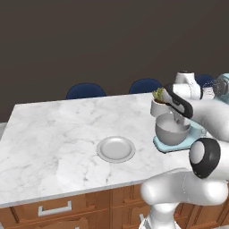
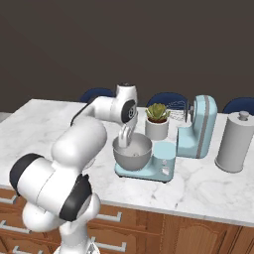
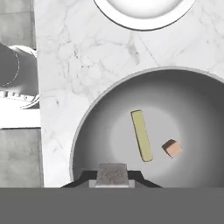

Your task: Add butter and sugar cubes to the stand mixer bowl and then turn on the stand mixer to begin making frosting.

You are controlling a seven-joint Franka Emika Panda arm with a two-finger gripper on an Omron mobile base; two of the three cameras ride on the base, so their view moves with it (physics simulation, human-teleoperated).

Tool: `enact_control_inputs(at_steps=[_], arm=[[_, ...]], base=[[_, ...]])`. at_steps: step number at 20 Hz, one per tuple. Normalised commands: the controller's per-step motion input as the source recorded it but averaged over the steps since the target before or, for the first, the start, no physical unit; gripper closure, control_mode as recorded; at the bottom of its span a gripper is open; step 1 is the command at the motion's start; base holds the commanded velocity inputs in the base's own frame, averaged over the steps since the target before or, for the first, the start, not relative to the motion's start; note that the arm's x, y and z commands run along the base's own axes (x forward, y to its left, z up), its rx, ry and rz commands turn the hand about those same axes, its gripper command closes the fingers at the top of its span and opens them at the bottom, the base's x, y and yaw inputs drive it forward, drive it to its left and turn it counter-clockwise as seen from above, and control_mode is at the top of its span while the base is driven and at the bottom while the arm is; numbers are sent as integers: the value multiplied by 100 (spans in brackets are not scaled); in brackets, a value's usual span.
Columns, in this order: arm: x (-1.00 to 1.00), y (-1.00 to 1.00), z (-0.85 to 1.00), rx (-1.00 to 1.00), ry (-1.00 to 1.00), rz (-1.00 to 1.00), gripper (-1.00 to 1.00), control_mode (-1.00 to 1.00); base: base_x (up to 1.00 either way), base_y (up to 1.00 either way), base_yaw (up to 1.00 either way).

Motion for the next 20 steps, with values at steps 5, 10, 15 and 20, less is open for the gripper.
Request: enact_control_inputs(at_steps=[5, 10, 15, 20], arm=[[35, 0, -61, -16, 0, 0, 100, -100], [29, 0, -41, -7, 3, 0, 100, -100], [27, -1, -32, 0, 10, 0, 100, -100], [21, 0, -46, 0, 10, 2, -100, -100]], base=[[0, 0, 0], [0, 0, 0], [0, 0, 0], [0, 0, 0]])
